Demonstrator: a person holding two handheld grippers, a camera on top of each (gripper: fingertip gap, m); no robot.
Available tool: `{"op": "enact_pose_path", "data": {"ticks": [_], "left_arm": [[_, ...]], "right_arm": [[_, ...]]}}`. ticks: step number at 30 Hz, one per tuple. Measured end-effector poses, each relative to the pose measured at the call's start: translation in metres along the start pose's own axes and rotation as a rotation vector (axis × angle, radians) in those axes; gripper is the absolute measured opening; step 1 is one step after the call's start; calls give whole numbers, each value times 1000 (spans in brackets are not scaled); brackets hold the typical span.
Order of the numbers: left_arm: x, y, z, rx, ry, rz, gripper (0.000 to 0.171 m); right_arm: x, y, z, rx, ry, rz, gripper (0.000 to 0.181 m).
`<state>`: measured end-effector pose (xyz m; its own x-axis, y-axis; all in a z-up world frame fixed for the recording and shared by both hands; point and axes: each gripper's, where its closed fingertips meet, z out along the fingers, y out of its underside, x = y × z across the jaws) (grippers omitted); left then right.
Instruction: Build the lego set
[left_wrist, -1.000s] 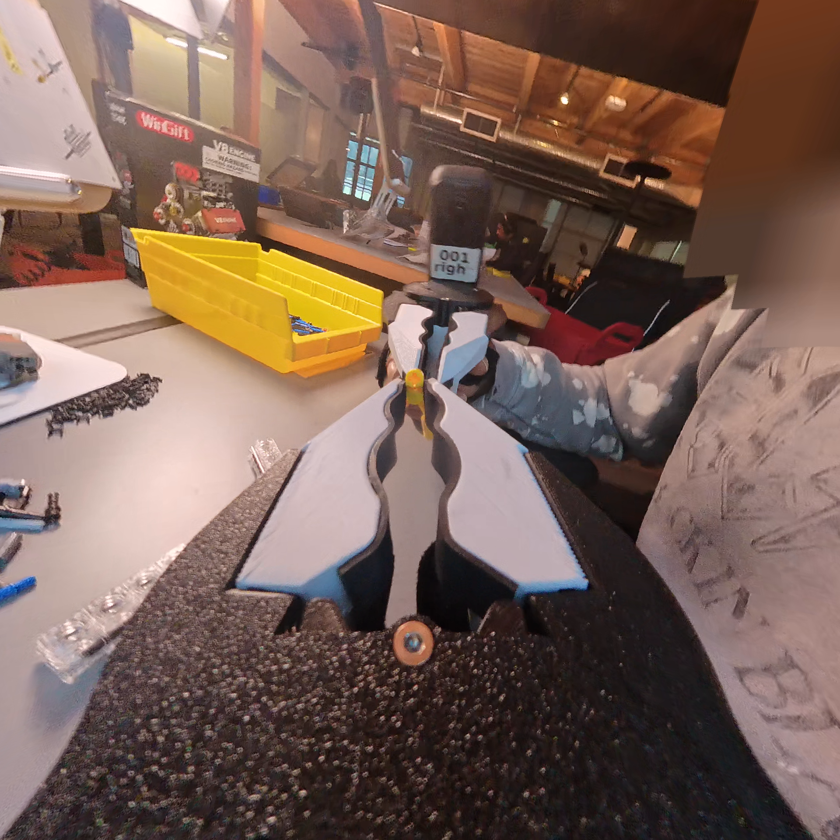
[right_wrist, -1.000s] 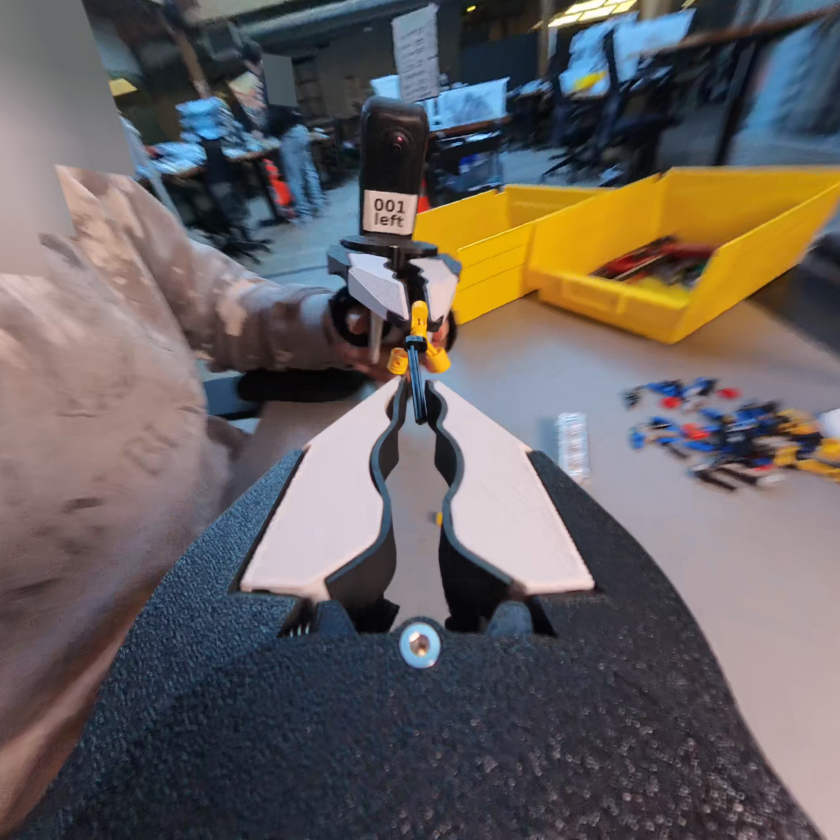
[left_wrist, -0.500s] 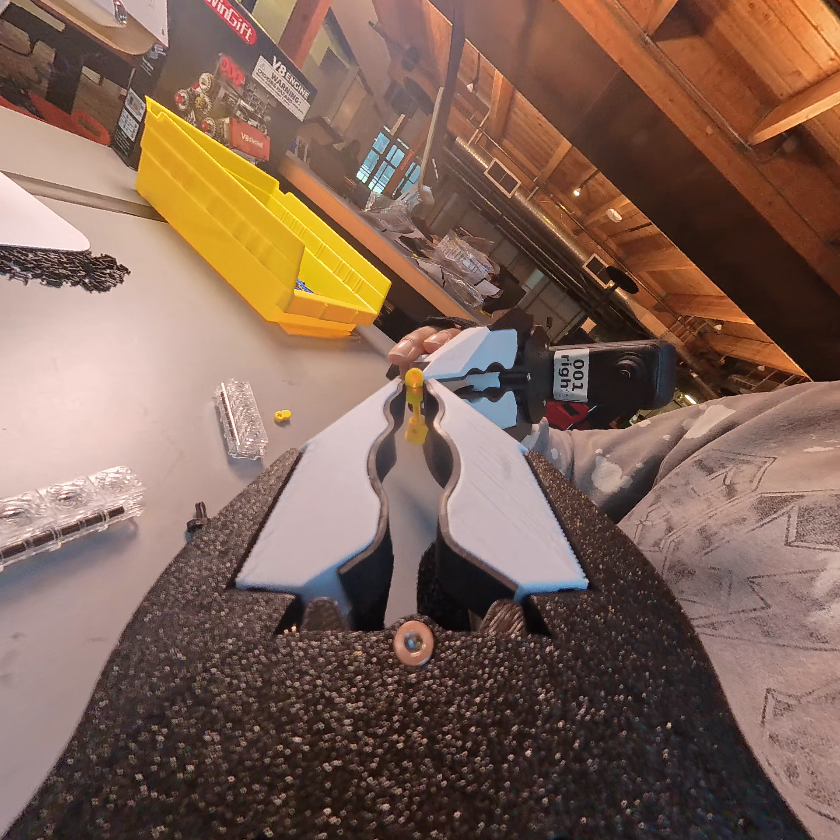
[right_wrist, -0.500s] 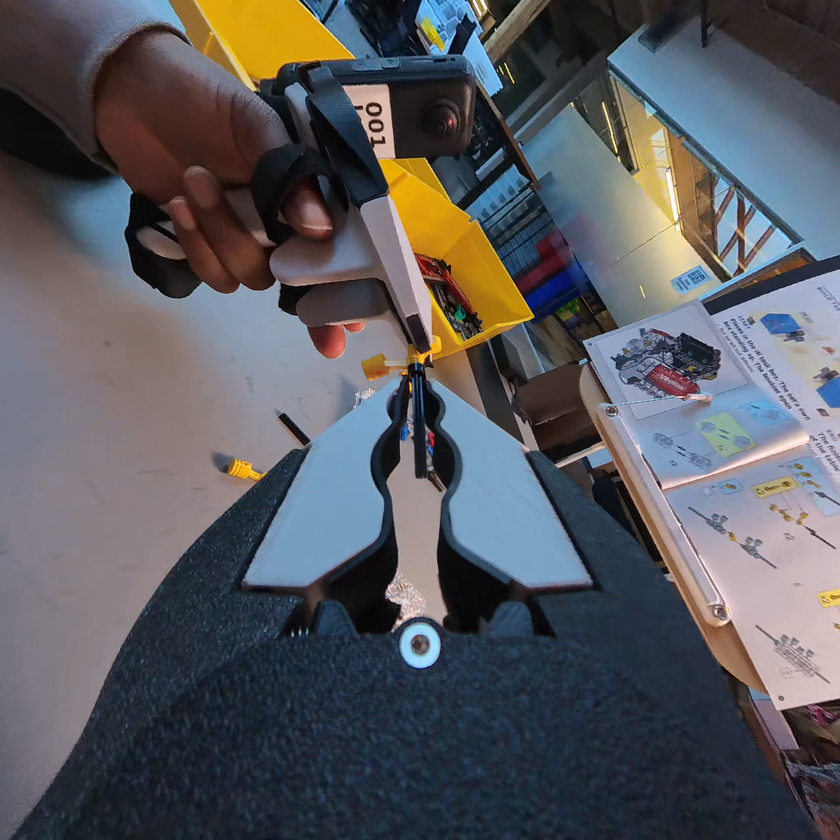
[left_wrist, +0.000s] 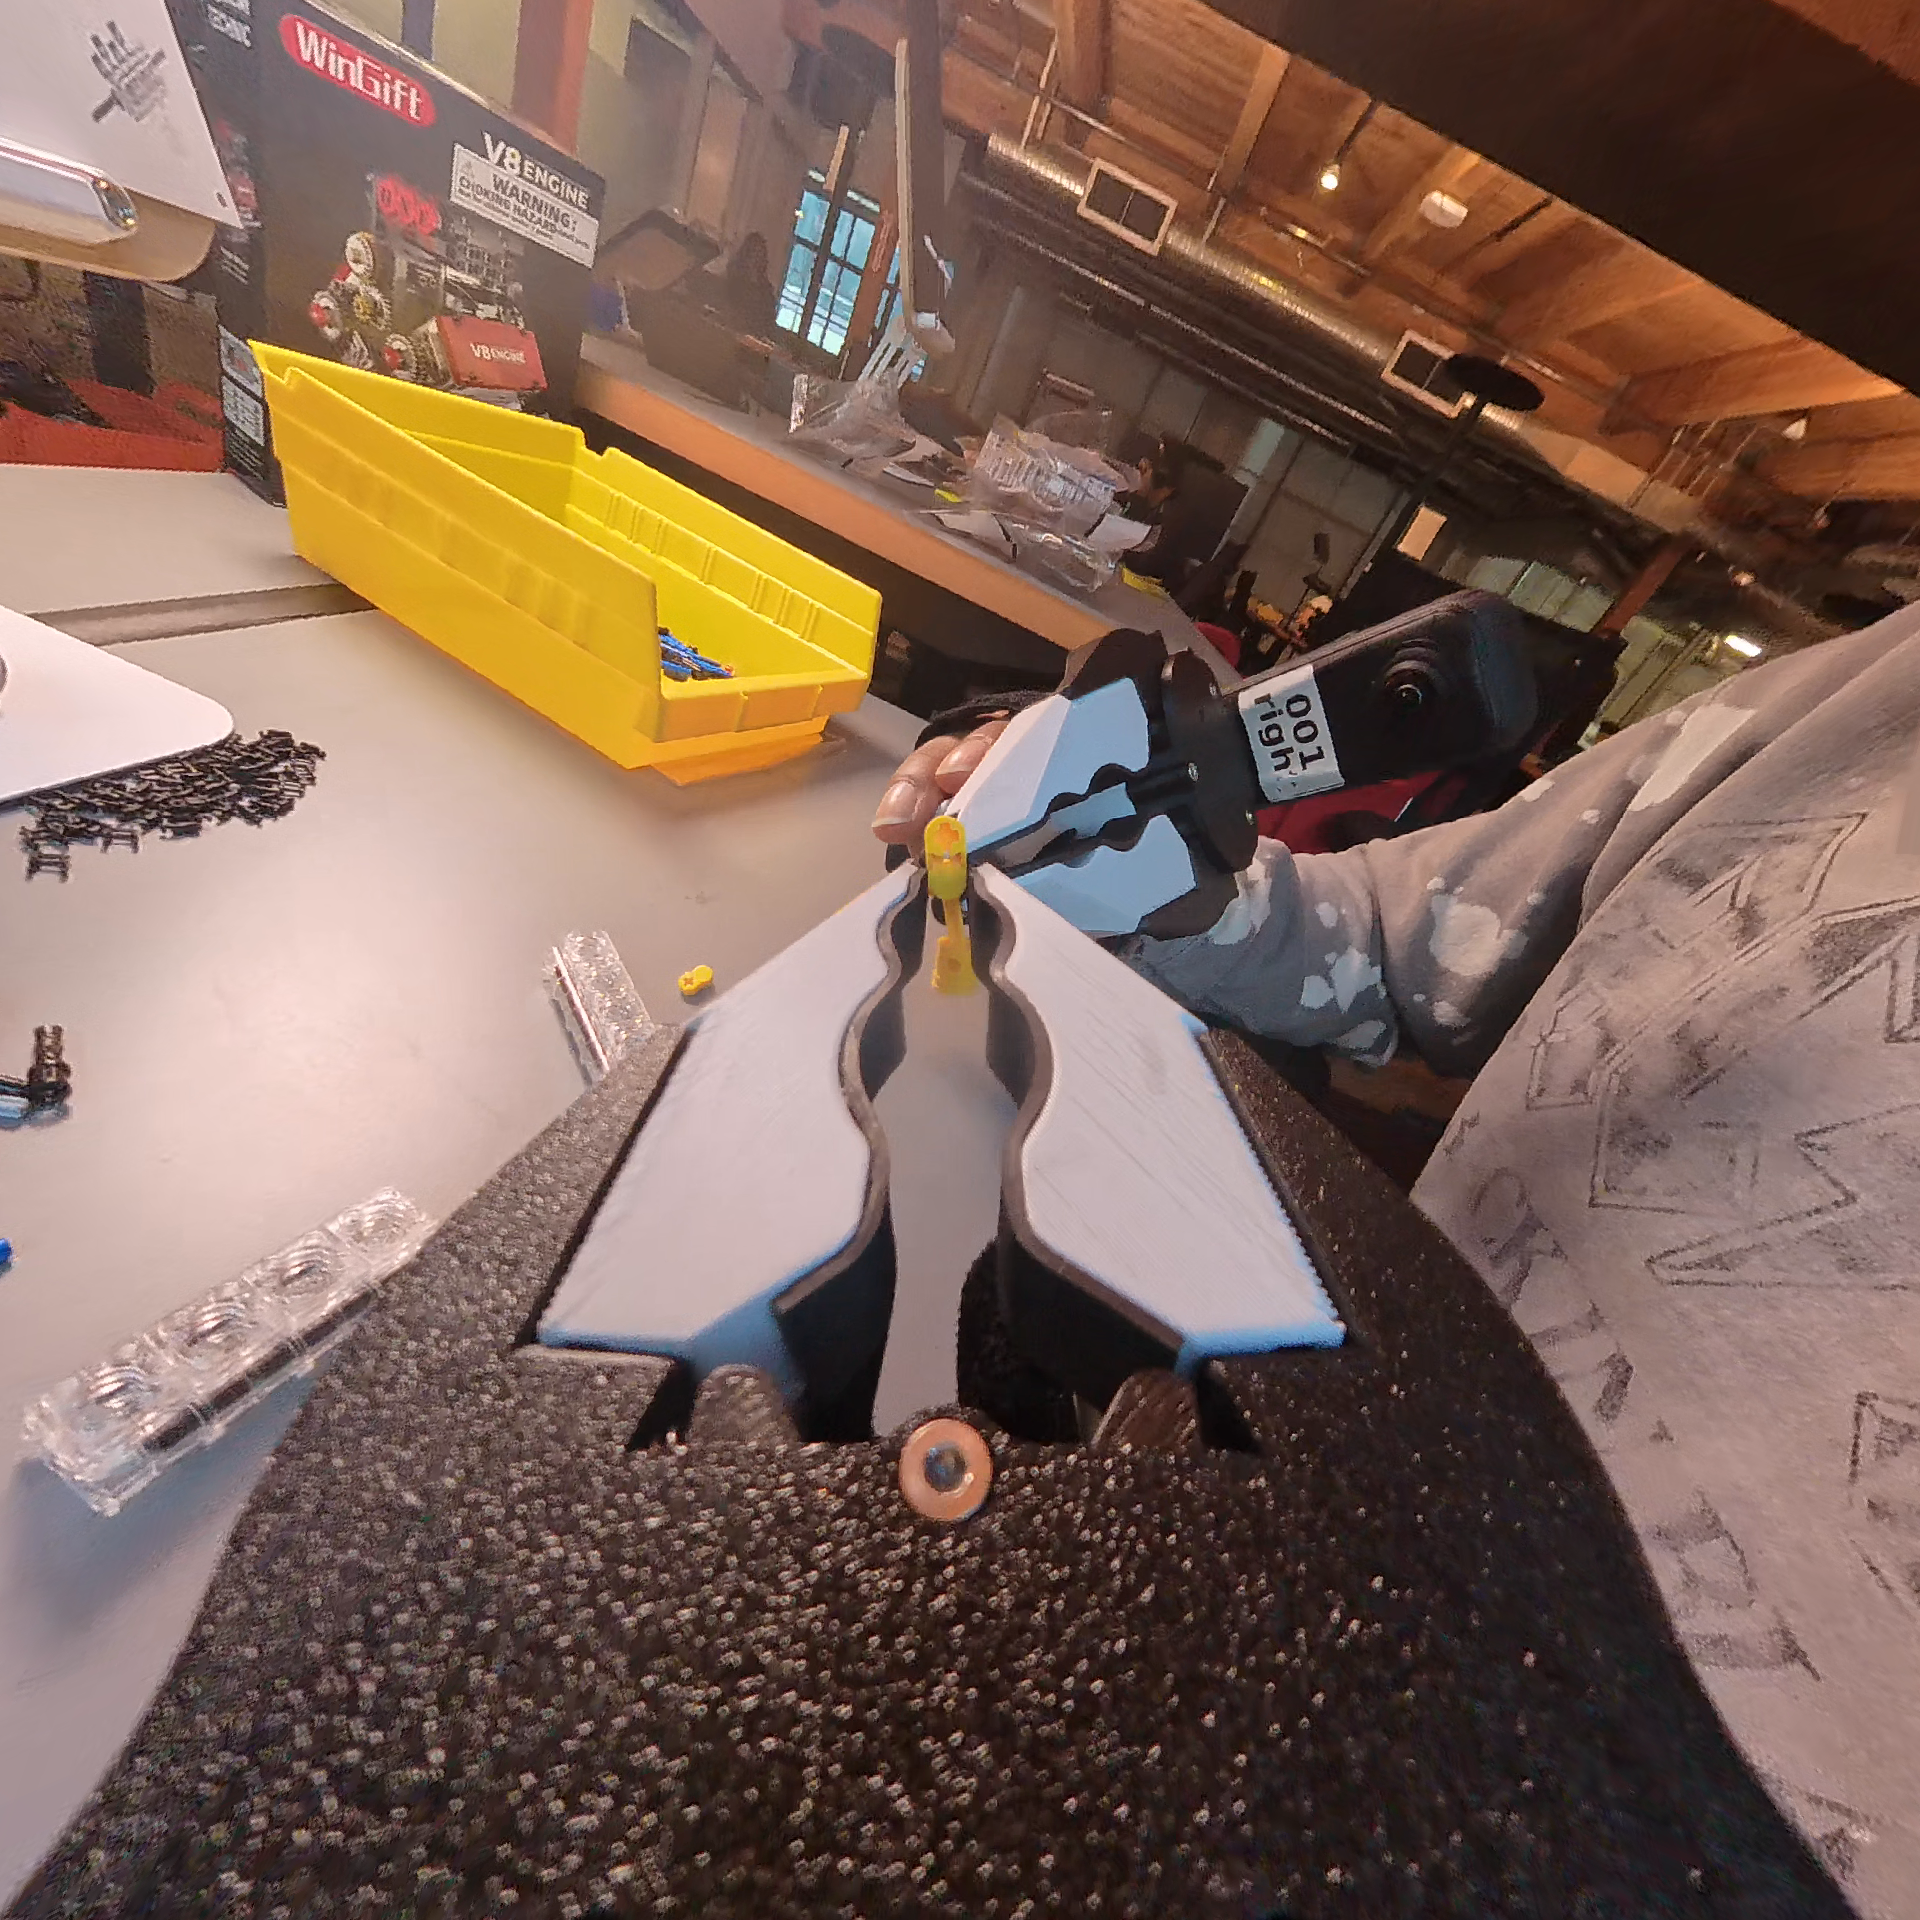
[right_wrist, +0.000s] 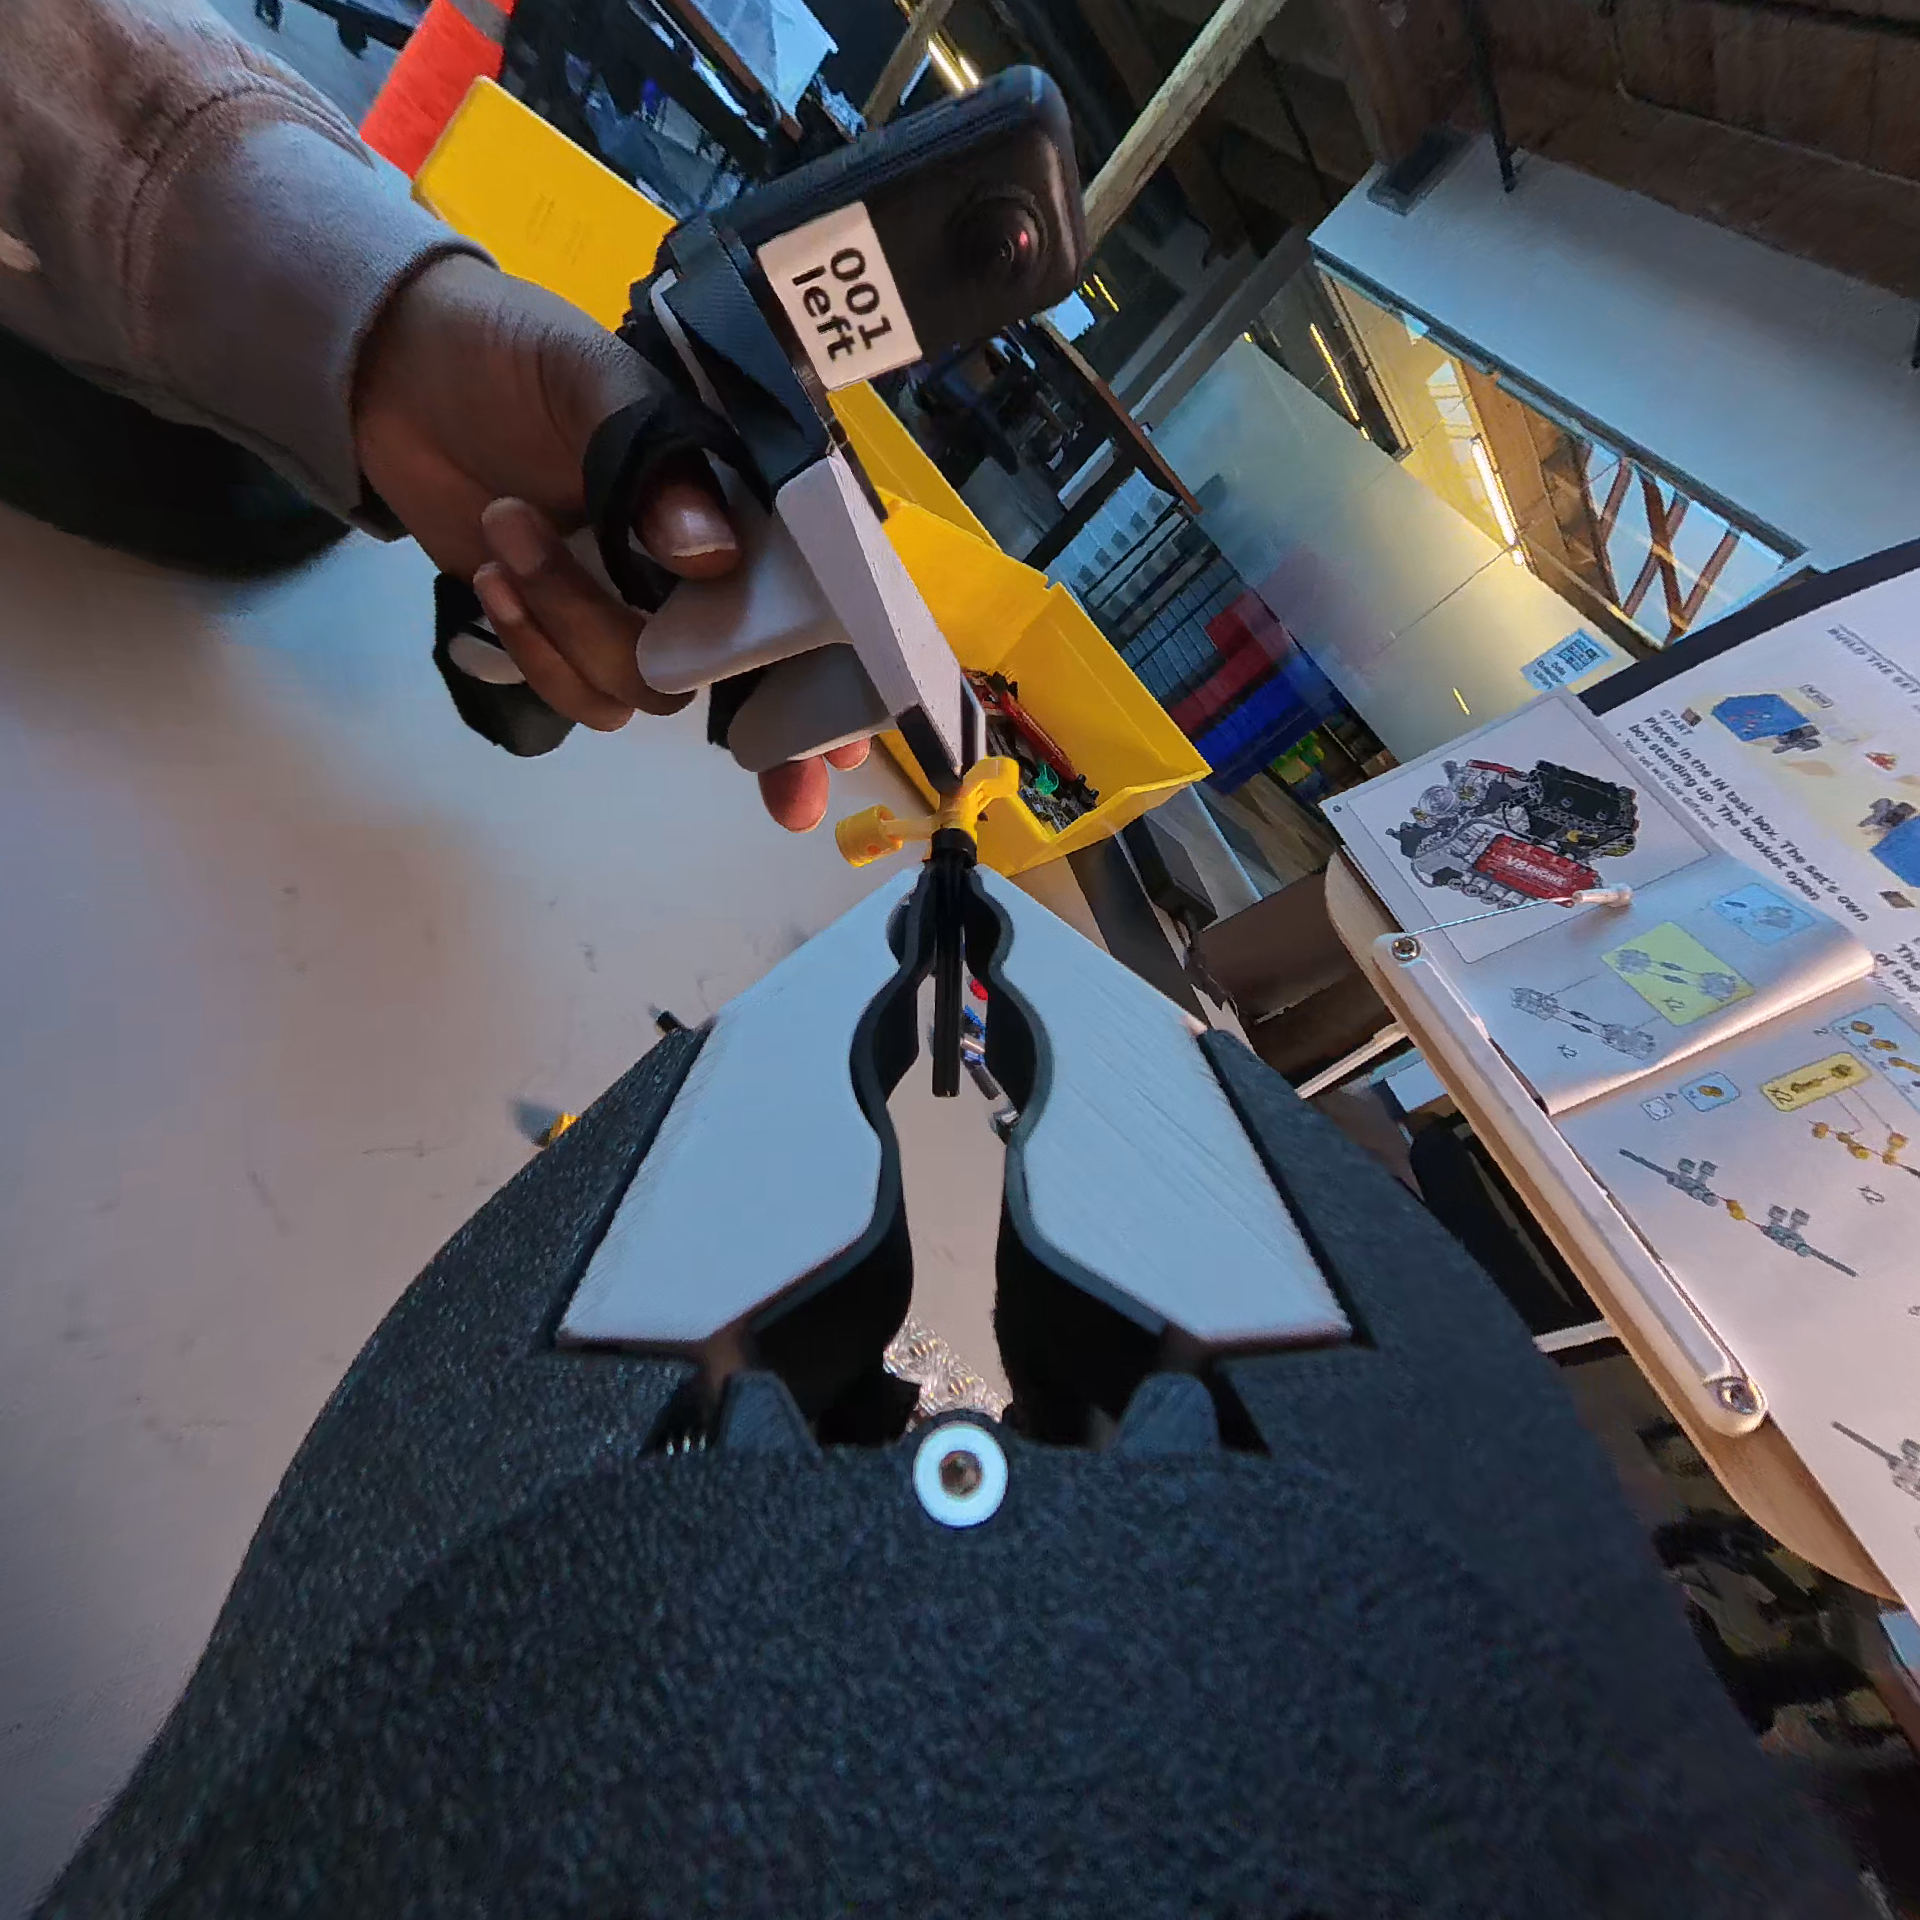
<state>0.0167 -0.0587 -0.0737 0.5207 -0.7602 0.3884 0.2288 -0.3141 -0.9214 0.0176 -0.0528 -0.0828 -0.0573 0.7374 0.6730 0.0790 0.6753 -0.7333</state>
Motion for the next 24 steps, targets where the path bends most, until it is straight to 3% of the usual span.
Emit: {"op": "enact_pose_path", "data": {"ticks": [24], "left_arm": [[8,-45,40,-161,16,172,6]], "right_arm": [[47,-10,-29,118,252,141,4]]}}
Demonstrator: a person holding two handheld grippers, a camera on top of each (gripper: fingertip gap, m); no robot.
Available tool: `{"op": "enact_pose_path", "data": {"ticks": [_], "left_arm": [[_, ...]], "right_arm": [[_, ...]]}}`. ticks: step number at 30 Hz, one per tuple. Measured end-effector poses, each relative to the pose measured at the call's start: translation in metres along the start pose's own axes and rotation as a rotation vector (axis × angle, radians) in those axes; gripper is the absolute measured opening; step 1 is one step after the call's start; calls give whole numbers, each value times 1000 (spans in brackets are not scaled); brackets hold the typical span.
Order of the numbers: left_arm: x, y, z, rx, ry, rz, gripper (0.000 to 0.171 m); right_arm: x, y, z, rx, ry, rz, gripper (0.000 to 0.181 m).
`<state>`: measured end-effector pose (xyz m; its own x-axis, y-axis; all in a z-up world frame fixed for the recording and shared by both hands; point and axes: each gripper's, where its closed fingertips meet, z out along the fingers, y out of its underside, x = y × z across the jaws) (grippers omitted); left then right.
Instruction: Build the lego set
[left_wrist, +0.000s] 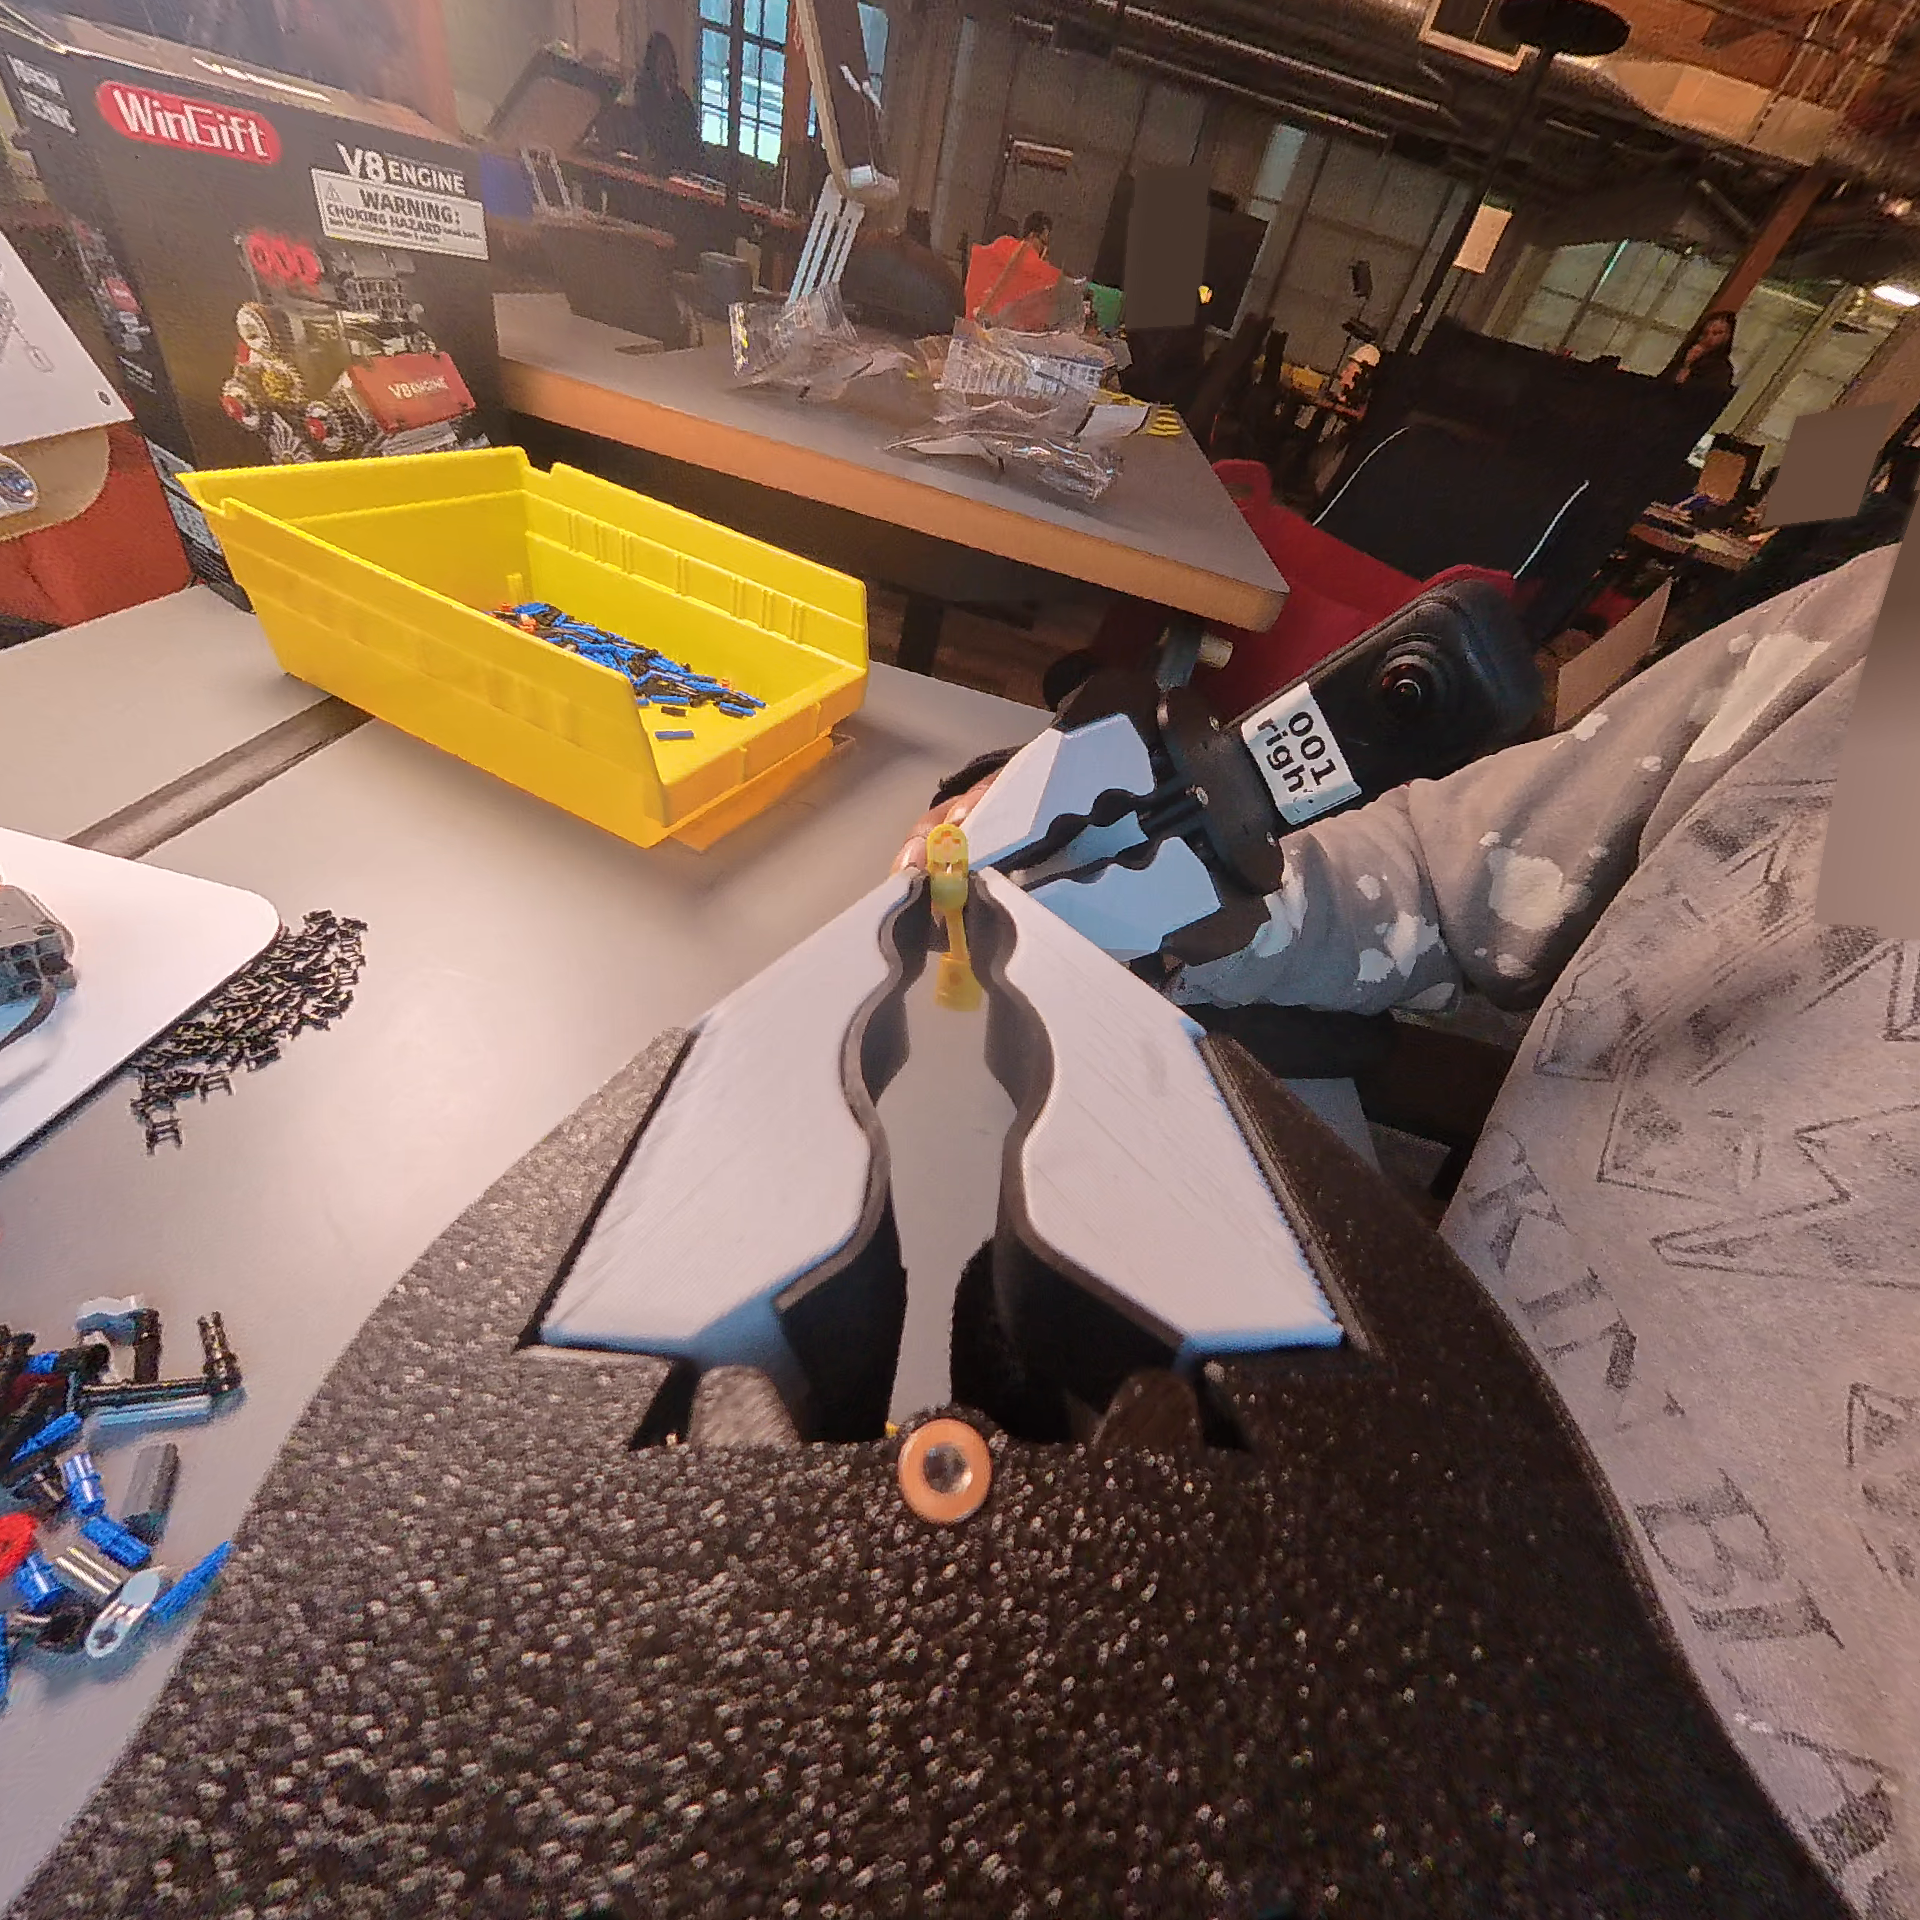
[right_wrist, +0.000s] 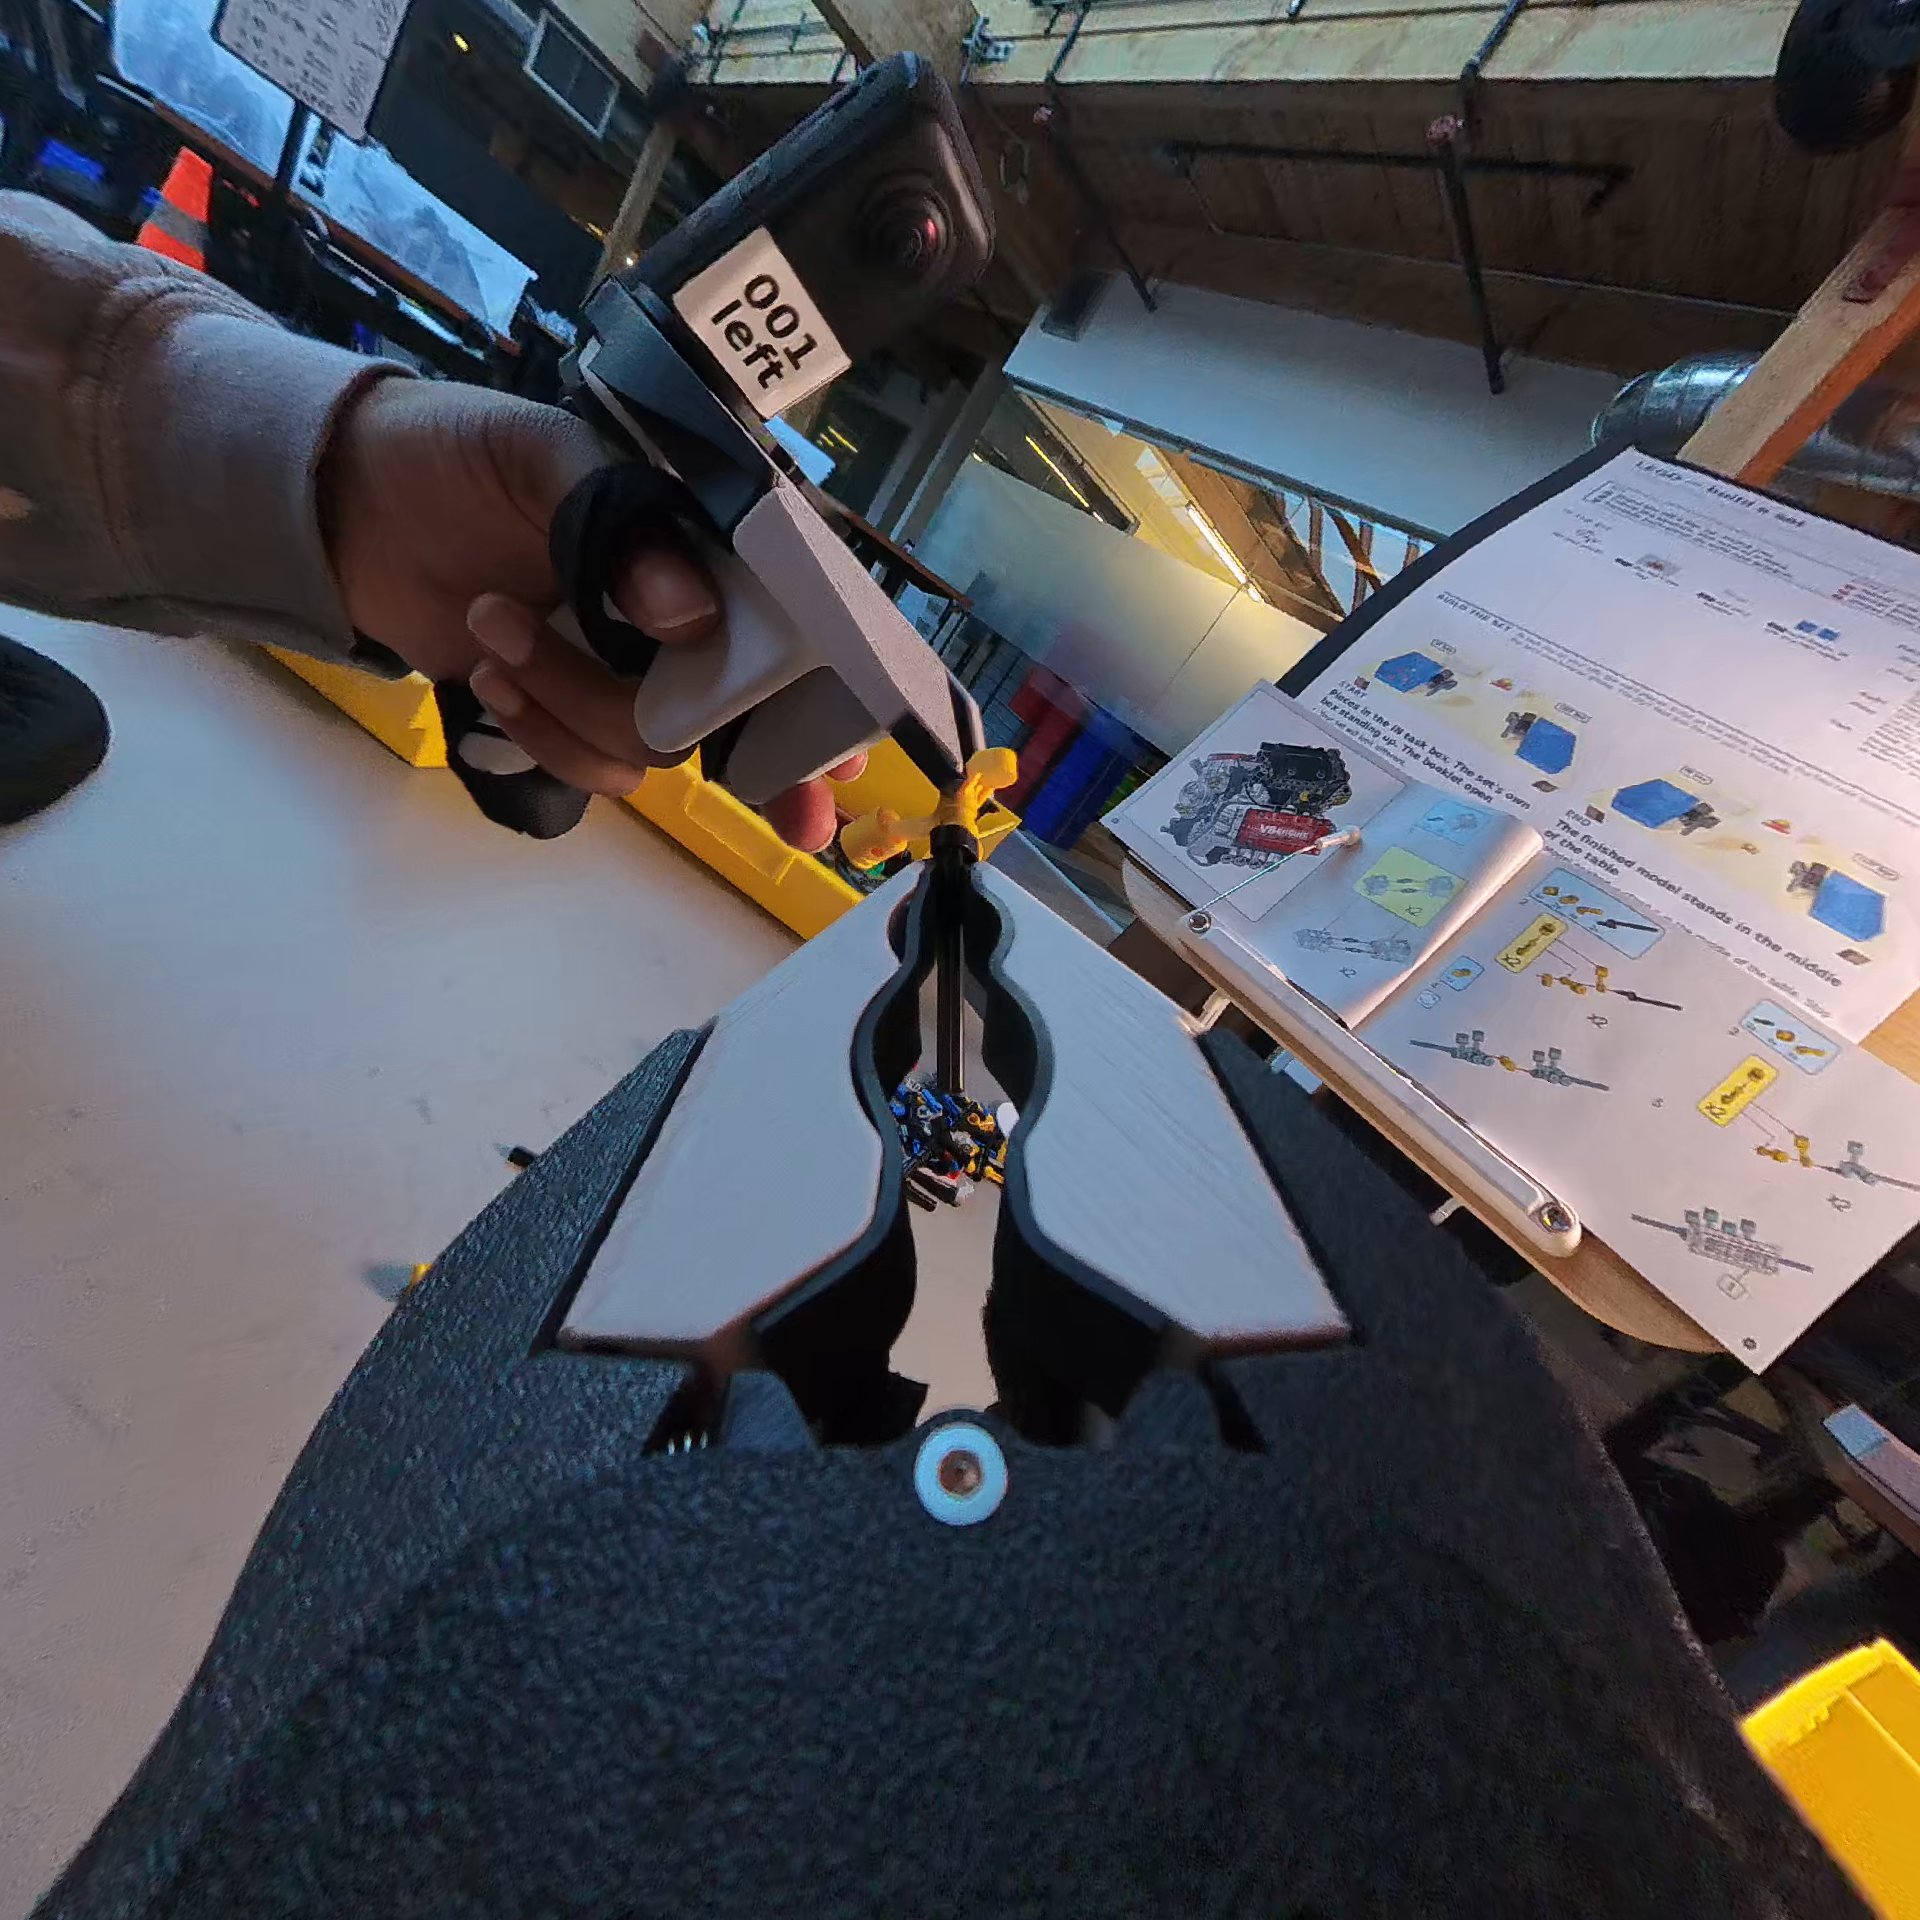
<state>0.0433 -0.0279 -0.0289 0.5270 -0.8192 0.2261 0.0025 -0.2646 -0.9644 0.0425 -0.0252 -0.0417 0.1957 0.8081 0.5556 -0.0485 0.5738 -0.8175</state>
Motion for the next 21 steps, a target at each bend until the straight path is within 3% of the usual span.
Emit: {"op": "enact_pose_path", "data": {"ticks": [10,21], "left_arm": [[-5,-7,7,9,10,-22,6],[-11,-7,9,41,15,-79,6]], "right_arm": [[9,2,-1,22,3,134,2],[12,6,0,11,10,148,2]]}}
